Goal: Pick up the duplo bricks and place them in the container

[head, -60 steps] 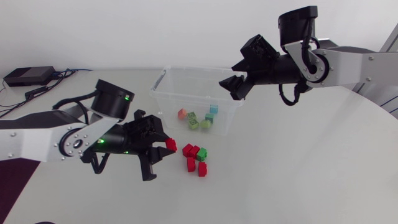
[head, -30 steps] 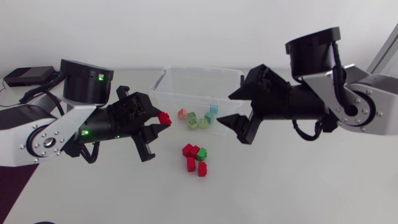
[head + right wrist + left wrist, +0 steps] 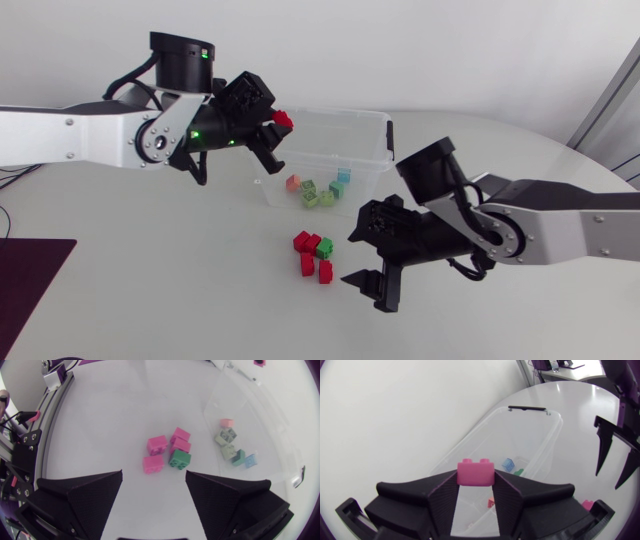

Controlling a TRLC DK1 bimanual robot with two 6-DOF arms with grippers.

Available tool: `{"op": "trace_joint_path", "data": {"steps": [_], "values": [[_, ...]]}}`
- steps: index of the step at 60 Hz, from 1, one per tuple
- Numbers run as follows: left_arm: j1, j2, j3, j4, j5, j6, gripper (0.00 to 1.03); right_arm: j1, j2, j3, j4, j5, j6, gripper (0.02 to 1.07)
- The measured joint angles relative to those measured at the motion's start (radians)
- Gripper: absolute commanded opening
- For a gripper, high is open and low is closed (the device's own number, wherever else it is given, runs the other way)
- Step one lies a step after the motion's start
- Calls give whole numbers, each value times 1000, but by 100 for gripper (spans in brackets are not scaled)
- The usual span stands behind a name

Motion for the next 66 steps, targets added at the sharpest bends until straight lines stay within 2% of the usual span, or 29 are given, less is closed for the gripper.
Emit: {"op": "trace_joint_path", "data": {"steps": [15, 28, 33, 35, 36, 37, 44, 51, 60, 66], "values": [[24, 158, 156, 0, -19, -14, 31, 24, 142, 10, 0, 0, -32, 93], [29, 253, 258, -29, -26, -22, 35, 24, 258, 91, 0, 2, -51, 93], [30, 286, 298, -54, -25, -26, 46, 26, 293, 132, -1, 4, -55, 93], [31, 303, 322, -80, -23, -29, 57, 27, 308, 149, -1, 4, -56, 93], [34, 315, 339, -100, -15, -29, 58, 28, 321, 163, -3, 4, -58, 93], [35, 320, 346, -105, -12, -29, 67, 29, 326, 170, -4, 4, -58, 92], [49, 356, 391, -163, 24, -29, 94, 34, 361, 212, -24, 4, -71, 91], [56, 363, 404, -200, 42, -26, 98, 43, 372, 238, -57, 4, -79, 87], [56, 356, 400, -234, 58, -19, 98, 51, 385, 249, -79, 4, -85, 73], [56, 301, 334, -239, 58, 3, 98, 51, 402, 249, -83, 4, -85, 61]]}}
